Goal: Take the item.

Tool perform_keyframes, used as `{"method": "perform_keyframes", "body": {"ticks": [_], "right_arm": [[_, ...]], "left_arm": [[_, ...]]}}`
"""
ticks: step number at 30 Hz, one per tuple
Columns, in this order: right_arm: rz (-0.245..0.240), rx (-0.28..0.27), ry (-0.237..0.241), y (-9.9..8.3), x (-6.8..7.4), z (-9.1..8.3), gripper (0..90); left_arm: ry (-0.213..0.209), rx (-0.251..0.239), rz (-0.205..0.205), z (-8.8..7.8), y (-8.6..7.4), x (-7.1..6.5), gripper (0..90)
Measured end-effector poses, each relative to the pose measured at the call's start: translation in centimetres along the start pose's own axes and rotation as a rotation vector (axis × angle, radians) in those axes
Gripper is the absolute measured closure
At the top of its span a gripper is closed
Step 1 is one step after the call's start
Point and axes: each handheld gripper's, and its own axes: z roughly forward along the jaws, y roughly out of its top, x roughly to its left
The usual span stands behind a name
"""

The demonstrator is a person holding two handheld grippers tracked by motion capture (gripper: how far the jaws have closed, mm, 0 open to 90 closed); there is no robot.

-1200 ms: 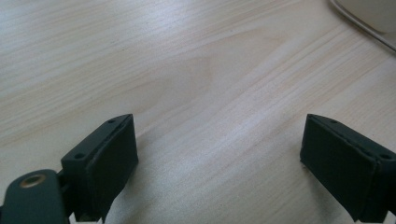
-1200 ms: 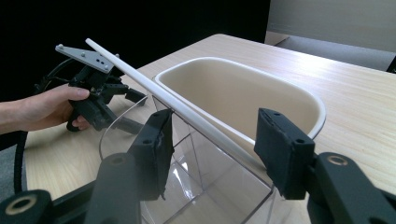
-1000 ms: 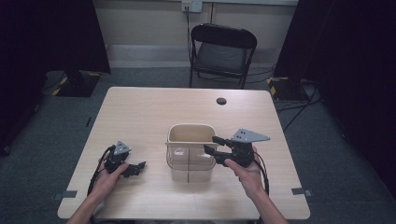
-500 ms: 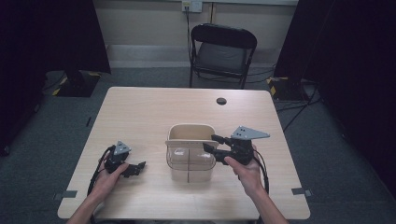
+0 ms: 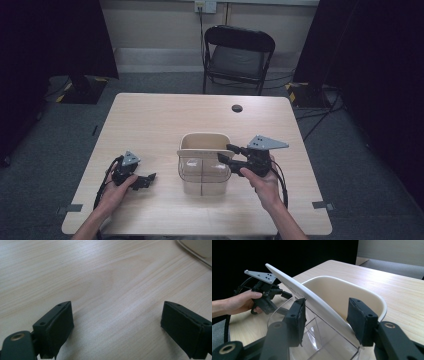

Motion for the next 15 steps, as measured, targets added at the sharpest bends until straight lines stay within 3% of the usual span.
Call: {"method": "perform_keyframes", "body": {"ticks": [15], "right_arm": [[-0.001,-0.005,-0.003,-0.01,-0.04,0.0,50.1]], "left_arm": [[0.0,0.0,0.0,0.0,0.0,0.0,10.3]]}}
